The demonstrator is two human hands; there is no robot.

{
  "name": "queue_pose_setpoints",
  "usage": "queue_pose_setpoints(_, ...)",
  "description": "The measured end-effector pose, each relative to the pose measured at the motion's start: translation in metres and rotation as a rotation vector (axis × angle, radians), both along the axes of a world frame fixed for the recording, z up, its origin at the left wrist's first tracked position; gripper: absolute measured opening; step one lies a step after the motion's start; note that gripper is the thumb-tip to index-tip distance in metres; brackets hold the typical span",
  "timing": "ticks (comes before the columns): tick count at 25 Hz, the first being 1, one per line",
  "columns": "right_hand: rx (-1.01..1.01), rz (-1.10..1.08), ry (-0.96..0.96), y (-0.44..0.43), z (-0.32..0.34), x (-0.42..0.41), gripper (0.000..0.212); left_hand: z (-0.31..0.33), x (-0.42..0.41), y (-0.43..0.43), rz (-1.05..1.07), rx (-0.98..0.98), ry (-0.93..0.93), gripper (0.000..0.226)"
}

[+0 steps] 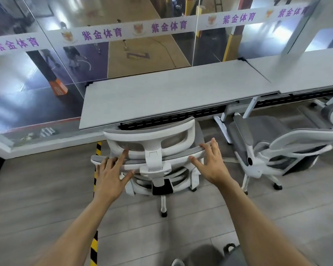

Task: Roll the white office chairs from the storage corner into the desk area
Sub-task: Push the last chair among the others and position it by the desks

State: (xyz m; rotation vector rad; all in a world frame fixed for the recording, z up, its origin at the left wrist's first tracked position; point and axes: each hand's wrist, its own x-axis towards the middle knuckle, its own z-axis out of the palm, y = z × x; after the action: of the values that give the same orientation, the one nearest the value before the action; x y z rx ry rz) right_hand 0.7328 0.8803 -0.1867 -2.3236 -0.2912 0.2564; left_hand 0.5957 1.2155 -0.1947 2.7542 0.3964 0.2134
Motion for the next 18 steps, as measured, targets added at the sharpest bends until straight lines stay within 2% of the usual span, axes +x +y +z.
queue_pose_setpoints(11,-0.217,-0.025,-0.034,0.005,0.006,-0.006,0.081,0.009,-0.008,-0.001,0.023,-0.029,0.027,0.069)
queue_pose_setpoints(14,-0.173,-0.106,-0.092,-0.001,0.016,-0.042,0.071,0.025,-0.033,-0.017,0.012,-0.061,-0.039,0.057)
queue_pose_setpoints(18,-0.137,-0.228,-0.204,-0.011,0.035,-0.14,0.053,0.044,-0.092,-0.046,-0.144,-0.086,-0.109,0.045)
